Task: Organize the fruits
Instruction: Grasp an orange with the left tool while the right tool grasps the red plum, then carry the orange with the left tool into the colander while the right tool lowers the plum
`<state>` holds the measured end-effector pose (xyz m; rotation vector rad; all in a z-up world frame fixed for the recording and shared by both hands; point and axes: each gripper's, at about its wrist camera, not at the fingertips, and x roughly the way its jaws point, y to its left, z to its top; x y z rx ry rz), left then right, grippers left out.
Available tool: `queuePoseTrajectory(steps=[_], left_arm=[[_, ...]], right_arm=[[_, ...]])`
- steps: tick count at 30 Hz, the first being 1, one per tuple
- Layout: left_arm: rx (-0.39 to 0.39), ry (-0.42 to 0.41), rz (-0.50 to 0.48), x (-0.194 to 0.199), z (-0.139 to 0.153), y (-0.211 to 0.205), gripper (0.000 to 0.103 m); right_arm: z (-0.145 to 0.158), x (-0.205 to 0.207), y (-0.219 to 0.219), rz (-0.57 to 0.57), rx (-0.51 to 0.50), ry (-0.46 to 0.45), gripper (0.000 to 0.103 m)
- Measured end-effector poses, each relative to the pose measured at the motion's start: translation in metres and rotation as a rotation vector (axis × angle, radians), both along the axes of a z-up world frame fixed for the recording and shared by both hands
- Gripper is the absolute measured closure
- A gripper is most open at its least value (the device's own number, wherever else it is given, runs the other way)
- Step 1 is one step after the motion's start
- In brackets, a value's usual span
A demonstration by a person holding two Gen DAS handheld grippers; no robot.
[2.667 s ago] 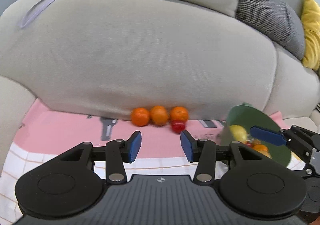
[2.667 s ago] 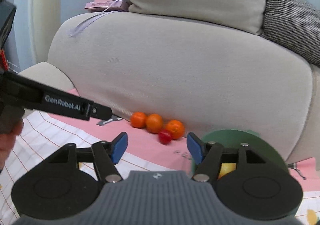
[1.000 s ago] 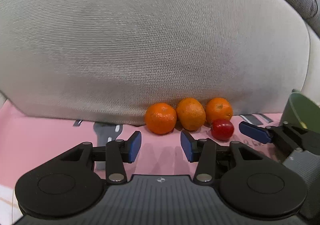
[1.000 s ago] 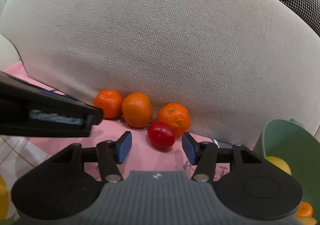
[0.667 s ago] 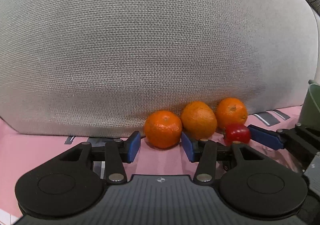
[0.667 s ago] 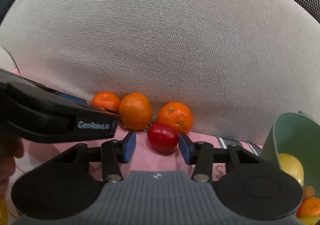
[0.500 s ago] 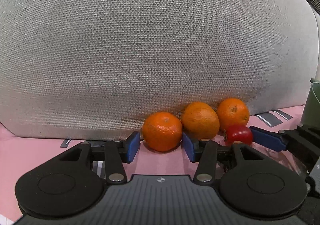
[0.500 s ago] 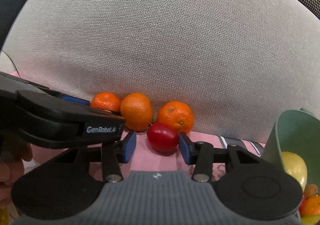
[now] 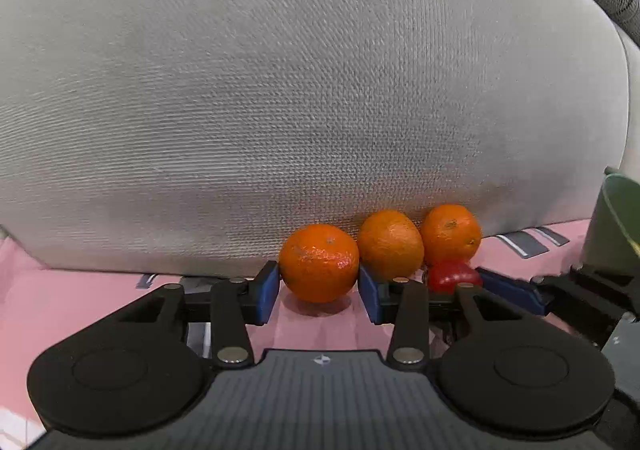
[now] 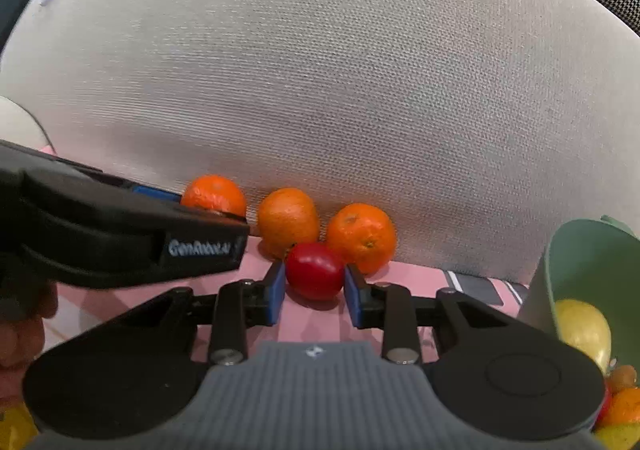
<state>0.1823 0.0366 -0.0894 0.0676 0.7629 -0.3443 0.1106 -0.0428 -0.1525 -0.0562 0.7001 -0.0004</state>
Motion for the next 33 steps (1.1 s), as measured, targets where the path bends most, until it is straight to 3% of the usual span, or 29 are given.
queuePoseTrajectory(steps=[8,19,25,29,33], left_arm=[[-0.059,-0.020,0.030,-0.035,0.027,0.017,0.055],[-0.084,-0.051,-0.058,-0.093,0.075,-0.015,0.055],[-0.080,-0.049,-0.145,-0.116,0.093,-0.048,0.055],[-0.057,-0.040,-0.221,-0.126,0.102,-0.075,0.055],[-0.053,-0.012,-0.287,-0.130,0.109,-0.098,0.055]], right_arm=[[0.030,-0.031,-0.007,0.060,0.015,-0.036,0.075],[0.093,-0.098,-0.042,0.106,0.036,-0.074,0.075],[0.109,-0.116,-0.080,0.136,0.029,-0.023,0.075],[0.125,-0.123,-0.111,0.176,0.046,0.046,0.075],[0.131,-0.125,-0.140,0.212,0.002,0.118,0.075]])
